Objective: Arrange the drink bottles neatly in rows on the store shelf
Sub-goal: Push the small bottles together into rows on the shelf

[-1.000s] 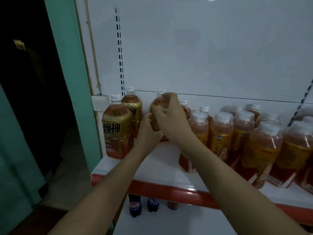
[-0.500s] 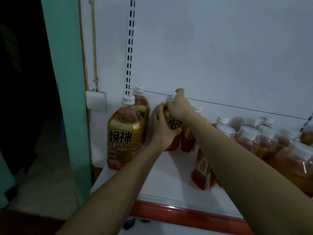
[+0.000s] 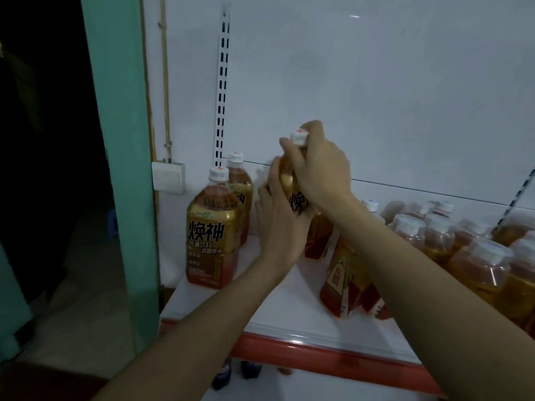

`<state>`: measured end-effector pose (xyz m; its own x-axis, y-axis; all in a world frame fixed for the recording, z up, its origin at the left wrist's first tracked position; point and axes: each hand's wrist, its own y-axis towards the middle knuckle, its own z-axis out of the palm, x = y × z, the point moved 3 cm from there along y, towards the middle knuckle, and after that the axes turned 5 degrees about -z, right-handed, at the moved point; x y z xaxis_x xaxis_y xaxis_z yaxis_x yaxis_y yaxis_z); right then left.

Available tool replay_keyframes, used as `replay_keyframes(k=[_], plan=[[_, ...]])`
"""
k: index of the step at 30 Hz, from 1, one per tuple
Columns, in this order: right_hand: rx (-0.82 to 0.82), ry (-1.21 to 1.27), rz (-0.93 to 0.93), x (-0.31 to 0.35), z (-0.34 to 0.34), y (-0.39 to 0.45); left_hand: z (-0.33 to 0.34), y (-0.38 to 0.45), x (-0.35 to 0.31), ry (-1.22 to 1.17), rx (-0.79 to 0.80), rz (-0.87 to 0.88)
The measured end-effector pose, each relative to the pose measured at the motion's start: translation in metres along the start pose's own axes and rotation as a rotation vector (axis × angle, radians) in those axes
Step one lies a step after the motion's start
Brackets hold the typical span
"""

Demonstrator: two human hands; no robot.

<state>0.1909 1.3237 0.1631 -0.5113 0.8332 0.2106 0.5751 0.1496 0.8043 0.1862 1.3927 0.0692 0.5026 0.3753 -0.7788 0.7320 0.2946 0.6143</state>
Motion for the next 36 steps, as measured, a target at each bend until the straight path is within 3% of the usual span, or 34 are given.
replay_keyframes(k=[5, 8, 10, 13, 16, 25, 28, 31, 35, 36], plan=[[-0.176, 0.443, 0.173, 0.005, -0.057, 0.000, -0.048, -0.017, -0.047, -0.004, 0.027, 0.188], [-0.118, 0.577, 0.183, 0.006, -0.064, -0.017, -0.090, -0.035, -0.029, 0.007, -0.243, 0.214], [-0.030, 0.591, 0.143, 0.011, -0.058, -0.035, -0.109, -0.047, -0.003, 0.075, -0.328, 0.070], [0.090, 0.544, 0.099, 0.015, -0.037, -0.065, -0.117, -0.057, 0.039, 0.189, -0.184, -0.217], [0.109, 0.552, 0.071, 0.012, -0.020, -0.085, -0.114, -0.055, 0.068, 0.206, -0.001, -0.316], [0.000, 0.602, 0.121, 0.009, -0.003, -0.093, -0.090, -0.028, 0.094, 0.238, 0.049, -0.307], [0.025, 0.590, 0.134, 0.020, 0.009, -0.092, -0.084, -0.013, 0.103, 0.197, 0.148, -0.314], [0.016, 0.530, 0.145, 0.035, 0.024, -0.088, -0.096, -0.016, 0.088, -0.016, 0.212, -0.231], [-0.023, 0.507, 0.197, 0.056, 0.040, -0.085, -0.129, -0.044, 0.086, -0.167, 0.141, -0.195], [-0.022, 0.505, 0.218, 0.062, 0.044, -0.084, -0.133, -0.050, 0.087, -0.223, 0.208, -0.182]])
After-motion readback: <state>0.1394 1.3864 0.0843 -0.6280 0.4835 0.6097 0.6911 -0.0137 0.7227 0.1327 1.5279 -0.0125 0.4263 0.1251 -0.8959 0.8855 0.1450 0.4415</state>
